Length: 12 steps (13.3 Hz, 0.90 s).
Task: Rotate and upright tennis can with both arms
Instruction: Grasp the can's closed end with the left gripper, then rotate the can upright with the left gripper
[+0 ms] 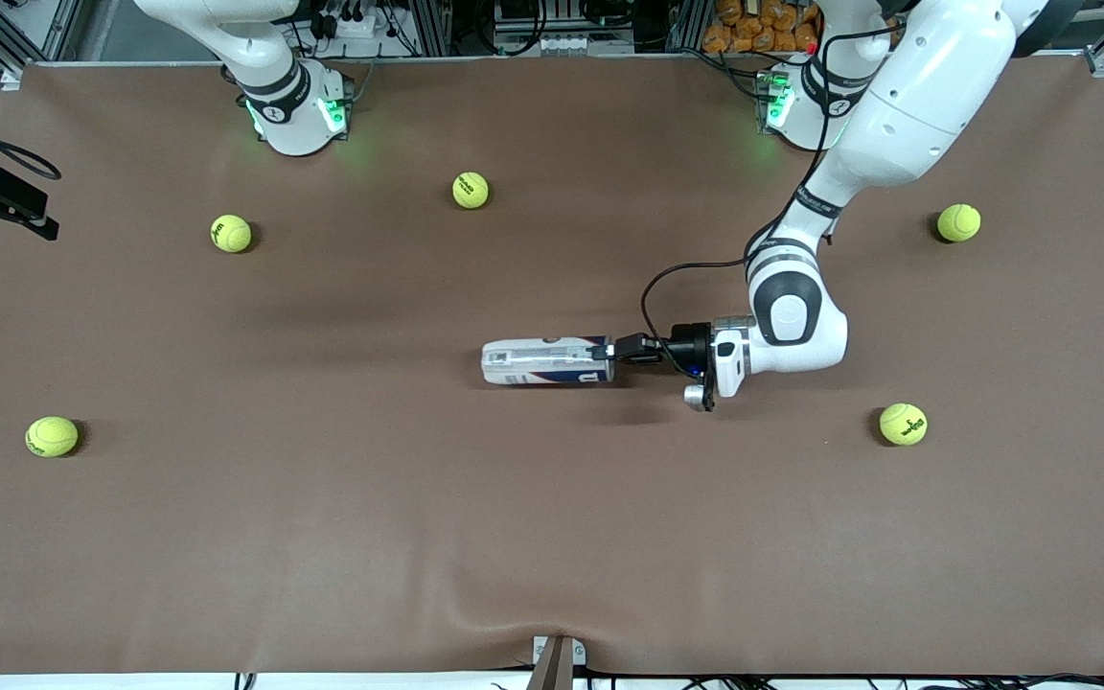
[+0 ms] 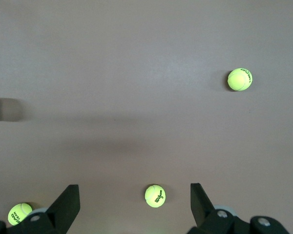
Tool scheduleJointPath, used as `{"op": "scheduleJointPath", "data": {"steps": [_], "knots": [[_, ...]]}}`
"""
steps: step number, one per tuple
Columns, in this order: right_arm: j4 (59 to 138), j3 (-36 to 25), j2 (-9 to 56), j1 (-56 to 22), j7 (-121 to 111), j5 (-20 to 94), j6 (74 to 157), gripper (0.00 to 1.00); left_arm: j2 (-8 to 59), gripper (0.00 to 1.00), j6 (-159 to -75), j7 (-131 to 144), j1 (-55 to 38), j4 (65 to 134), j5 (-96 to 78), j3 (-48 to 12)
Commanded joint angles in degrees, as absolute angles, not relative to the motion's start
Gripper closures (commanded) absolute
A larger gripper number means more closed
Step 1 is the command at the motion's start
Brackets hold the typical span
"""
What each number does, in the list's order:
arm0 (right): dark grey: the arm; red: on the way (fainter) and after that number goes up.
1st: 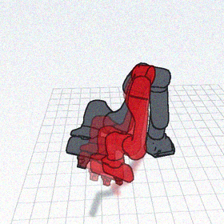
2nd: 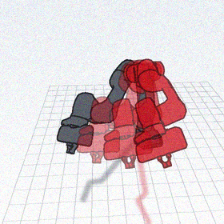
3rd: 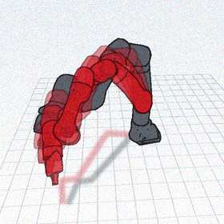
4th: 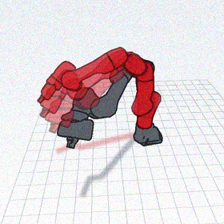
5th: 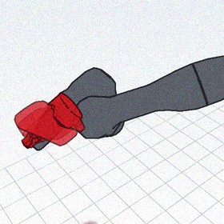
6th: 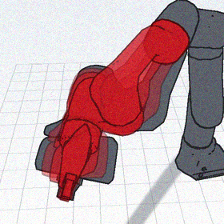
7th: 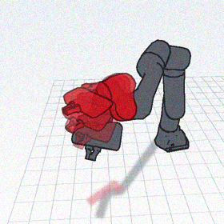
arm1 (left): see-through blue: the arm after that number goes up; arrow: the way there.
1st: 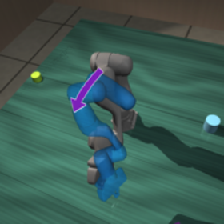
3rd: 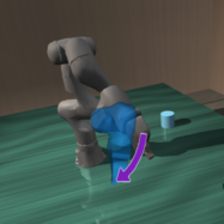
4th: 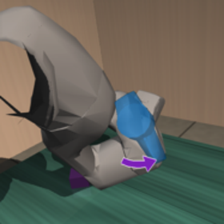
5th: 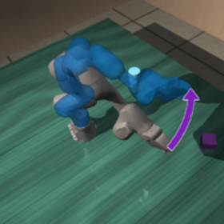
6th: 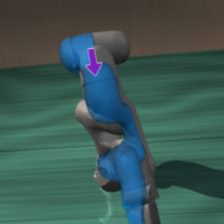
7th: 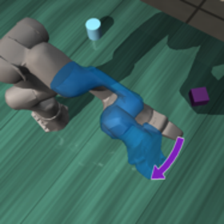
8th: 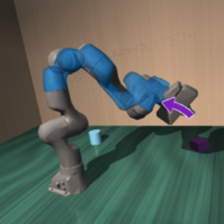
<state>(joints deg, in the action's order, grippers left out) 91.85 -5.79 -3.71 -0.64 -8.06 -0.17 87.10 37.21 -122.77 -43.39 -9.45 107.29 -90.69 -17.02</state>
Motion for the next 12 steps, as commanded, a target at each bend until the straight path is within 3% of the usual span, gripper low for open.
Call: {"op": "scheduleJointPath", "data": {"steps": [1, 6, 12], "knots": [[91.67, -5.36, -3.96, 0.0, -7.73, 0.7, 86.84, 0.0, 32.27, 1.0, -125.14, -34.14, -11.86, 106.96, -88.08, -16.79], [91.67, -5.36, -3.96, -0.09, -7.65, 0.7, 86.84, 0.0, 25.85, 1.0, -130.08, -7.45, -15.12, 103.63, -69.4, -16.96], [91.67, -5.27, -3.87, -0.18, -7.65, 0.7, 86.92, 0.0, 25.13, 1.0, -129.2, 40.28, -24.06, 88.53, -30.54, -17.49]]}}
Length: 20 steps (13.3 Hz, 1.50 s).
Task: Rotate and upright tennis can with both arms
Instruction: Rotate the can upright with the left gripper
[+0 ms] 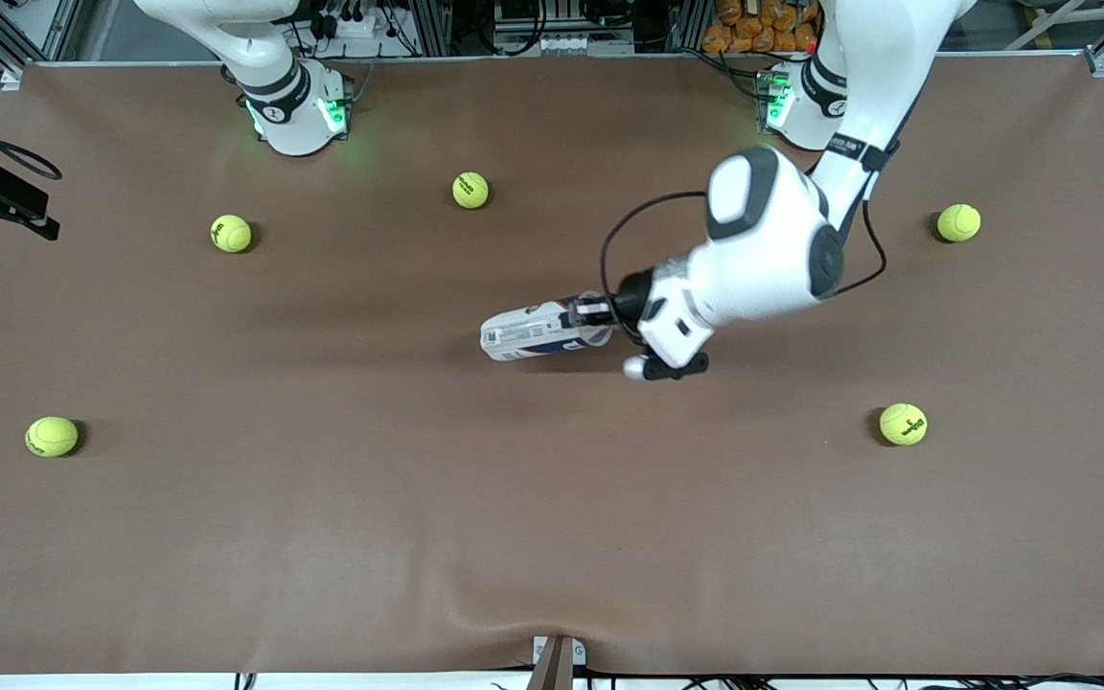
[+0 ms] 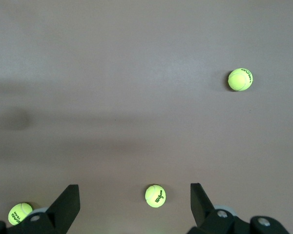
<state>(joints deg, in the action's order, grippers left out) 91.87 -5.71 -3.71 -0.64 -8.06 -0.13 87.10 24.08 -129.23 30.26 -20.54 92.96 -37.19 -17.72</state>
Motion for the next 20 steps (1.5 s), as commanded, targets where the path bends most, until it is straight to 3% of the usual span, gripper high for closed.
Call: {"op": "scheduleJointPath", "data": {"steps": [1, 3, 5, 8, 13, 20], "knots": [[91.67, -5.27, -3.87, -0.18, -7.65, 0.7, 86.92, 0.0, 24.96, 1.0, -129.03, 45.13, -25.56, 88.07, -25.54, -17.4], [91.67, -5.27, -3.87, -0.18, -7.65, 0.7, 86.92, 0.0, 25.31, 1.0, -124.67, 57.23, -30.47, 84.76, -9.05, -16.97], [91.67, -5.27, -3.87, -0.26, -7.65, 0.7, 87.01, 0.0, 28.99, 1.0, -111.16, 63.7, -32.16, 76.07, -1.08, -17.05], [91.67, -5.27, -3.87, -0.18, -7.65, 0.79, 87.01, 0.0, 29.0, 1.0, -104.17, 67.65, -36.28, 74.27, 2.17, -15.21], [91.67, -5.27, -3.87, -0.26, -7.56, 0.79, 87.01, 0.0, 31.89, 1.0, -102.92, 72.94, -47.88, 73.66, 6.94, -5.73], [91.67, -5.27, -3.78, 0.0, -7.47, 0.79, 87.01, 0.0, 35.42, 1.0, -104.41, 75.41, -50.36, 72.51, 6.94, -4.31]]}}
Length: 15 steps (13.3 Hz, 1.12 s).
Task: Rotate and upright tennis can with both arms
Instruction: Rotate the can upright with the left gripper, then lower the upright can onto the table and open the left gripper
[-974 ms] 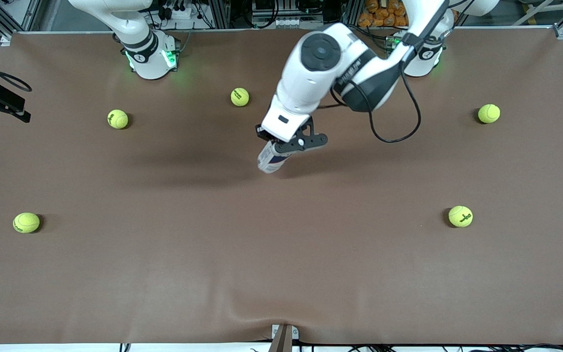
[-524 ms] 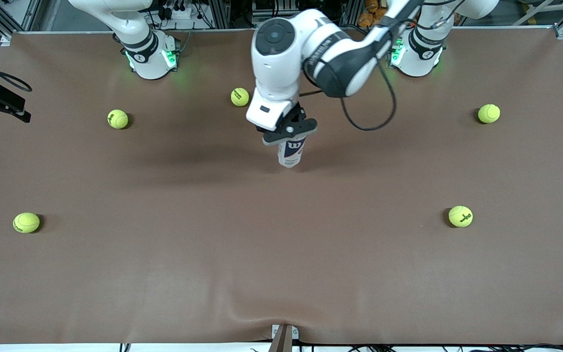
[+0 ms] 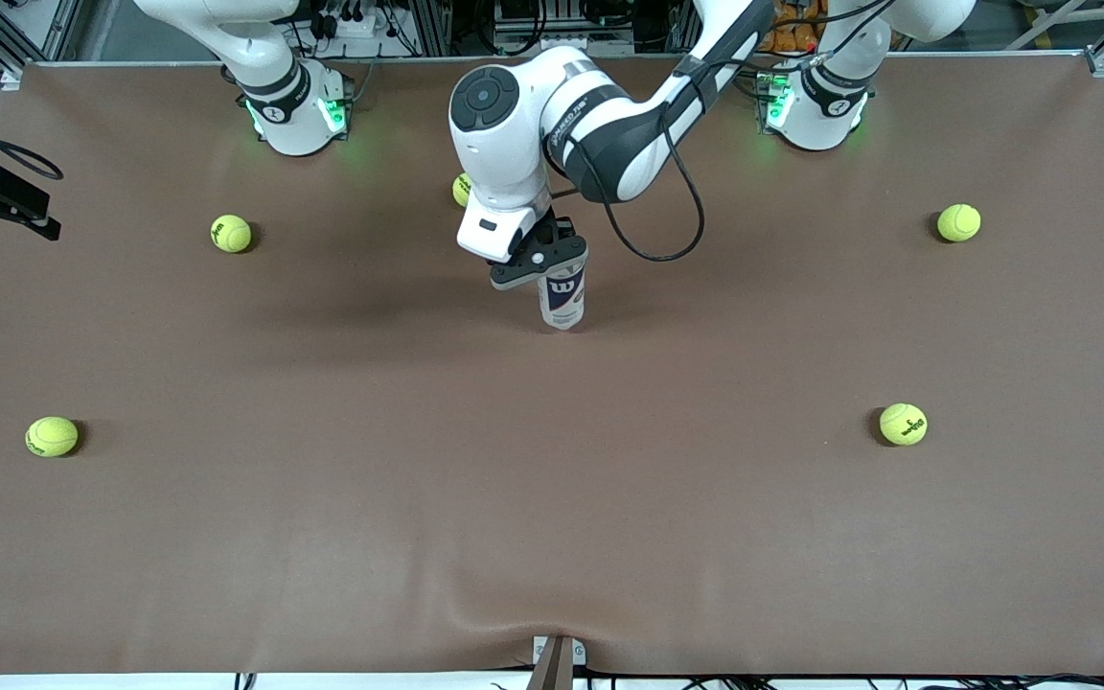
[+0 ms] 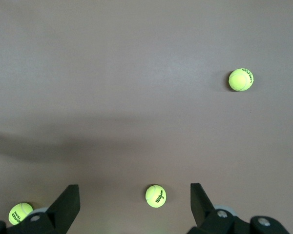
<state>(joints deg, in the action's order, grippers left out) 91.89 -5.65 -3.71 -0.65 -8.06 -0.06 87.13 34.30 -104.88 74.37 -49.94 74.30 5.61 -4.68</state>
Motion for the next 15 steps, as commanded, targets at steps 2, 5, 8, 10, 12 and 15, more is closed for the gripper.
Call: {"op": "scheduleJointPath", "data": {"steps": [2, 5, 8, 10, 12, 15], "knots": [[91.67, -5.27, -3.78, 0.0, -7.47, 0.79, 87.01, 0.0, 35.86, 1.0, -106.08, 75.59, -50.27, 72.69, 6.94, -4.31], [91.67, -5.27, -3.78, -0.09, -7.56, 0.79, 87.01, 0.0, 36.65, 1.0, -106.96, 75.59, -50.27, 72.77, 6.86, -4.31], [91.67, -5.27, -3.78, -0.09, -7.56, 0.79, 87.1, 0.0, 37.7, 1.0, -107.31, 75.76, -50.27, 72.86, 7.03, -4.31], [91.67, -5.27, -3.78, -0.09, -7.56, 0.79, 87.1, 0.0, 38.23, 1.0, -107.31, 75.76, -50.36, 72.86, 7.03, -4.22], [91.67, -5.27, -3.78, -0.09, -7.56, 0.79, 87.1, 0.0, 38.06, 1.0, -107.4, 75.76, -50.27, 72.86, 7.03, -4.22], [91.67, -5.27, -3.78, -0.09, -7.56, 0.79, 87.1, 0.0, 38.14, 0.59, -107.4, 75.67, -50.27, 72.86, 7.03, -4.31]]}}
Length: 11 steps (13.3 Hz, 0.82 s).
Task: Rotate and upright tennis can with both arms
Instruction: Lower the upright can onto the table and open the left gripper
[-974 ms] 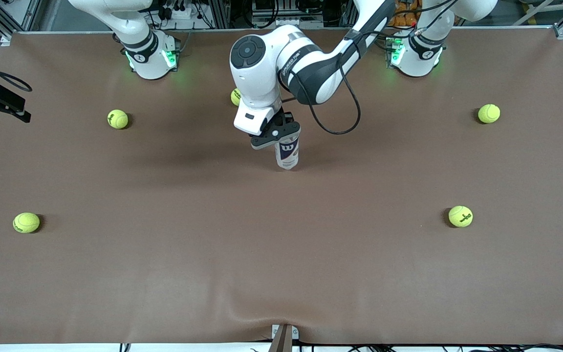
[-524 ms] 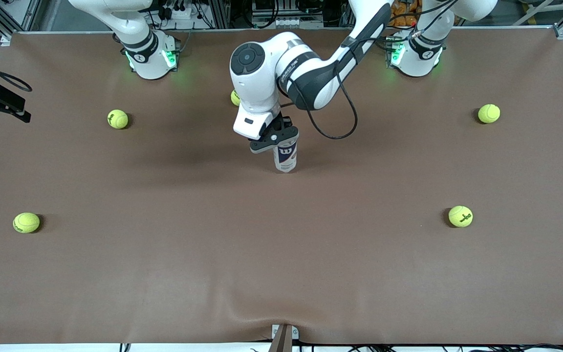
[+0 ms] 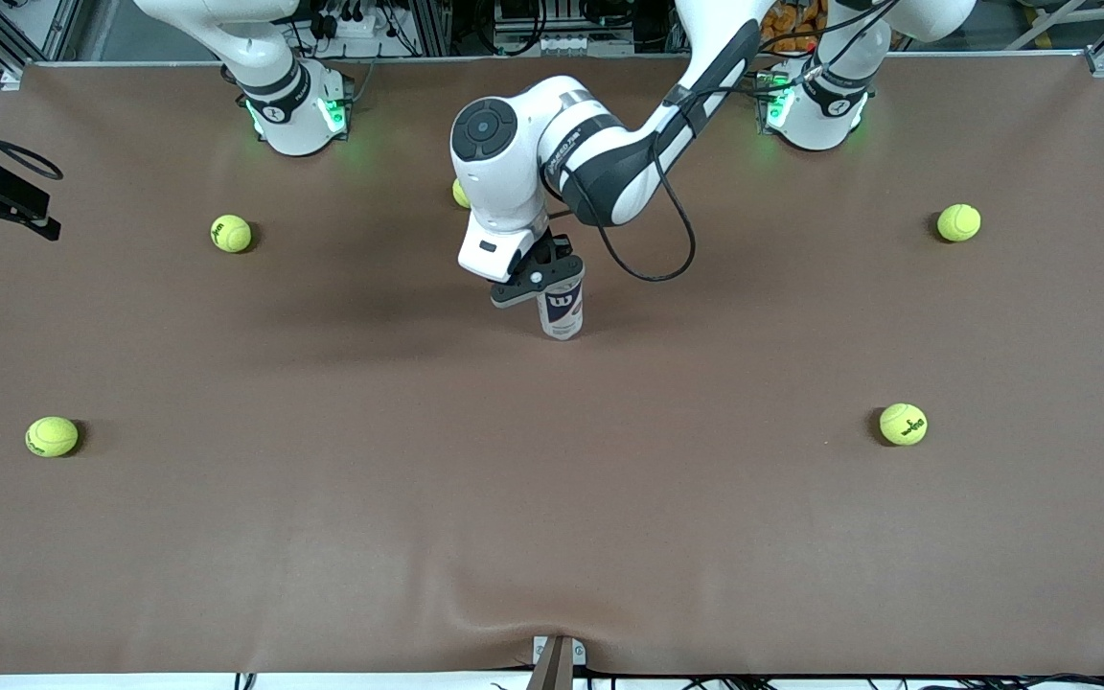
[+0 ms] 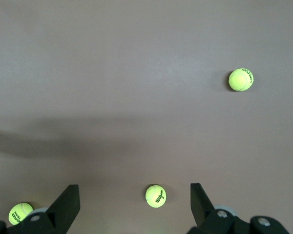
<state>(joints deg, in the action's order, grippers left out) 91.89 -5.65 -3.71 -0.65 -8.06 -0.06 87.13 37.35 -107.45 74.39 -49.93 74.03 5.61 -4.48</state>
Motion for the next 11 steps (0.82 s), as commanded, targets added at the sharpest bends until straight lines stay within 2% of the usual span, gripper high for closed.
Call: {"op": "scheduleJointPath", "data": {"steps": [1, 8, 9, 10, 11], "knots": [[91.67, -5.27, -3.78, 0.0, -7.56, 0.79, 87.1, 0.0, 38.06, 0.54, -107.4, 75.67, -50.27, 72.86, 7.03, -4.22], [91.67, -5.27, -3.78, -0.18, -7.56, 0.79, 87.1, 0.0, 35.34, 0.31, -106.53, 75.94, -50.27, 72.86, 6.59, -4.39], [91.67, -5.27, -3.78, -0.18, -7.56, 0.79, 87.1, 0.0, 34.81, 0.23, -106.35, 76.37, -50.1, 72.86, 6.42, -4.57], [91.67, -5.27, -3.78, -0.18, -7.56, 0.79, 87.1, 0.0, 33.67, 0.08, -105.83, 76.29, -49.92, 72.86, 6.42, -4.57], [91.67, -5.27, -3.78, -0.09, -7.56, 0.79, 87.1, 0.0, 32.79, 0.0, -105.3, 76.12, -49.75, 72.86, 6.42, -4.57]]}}
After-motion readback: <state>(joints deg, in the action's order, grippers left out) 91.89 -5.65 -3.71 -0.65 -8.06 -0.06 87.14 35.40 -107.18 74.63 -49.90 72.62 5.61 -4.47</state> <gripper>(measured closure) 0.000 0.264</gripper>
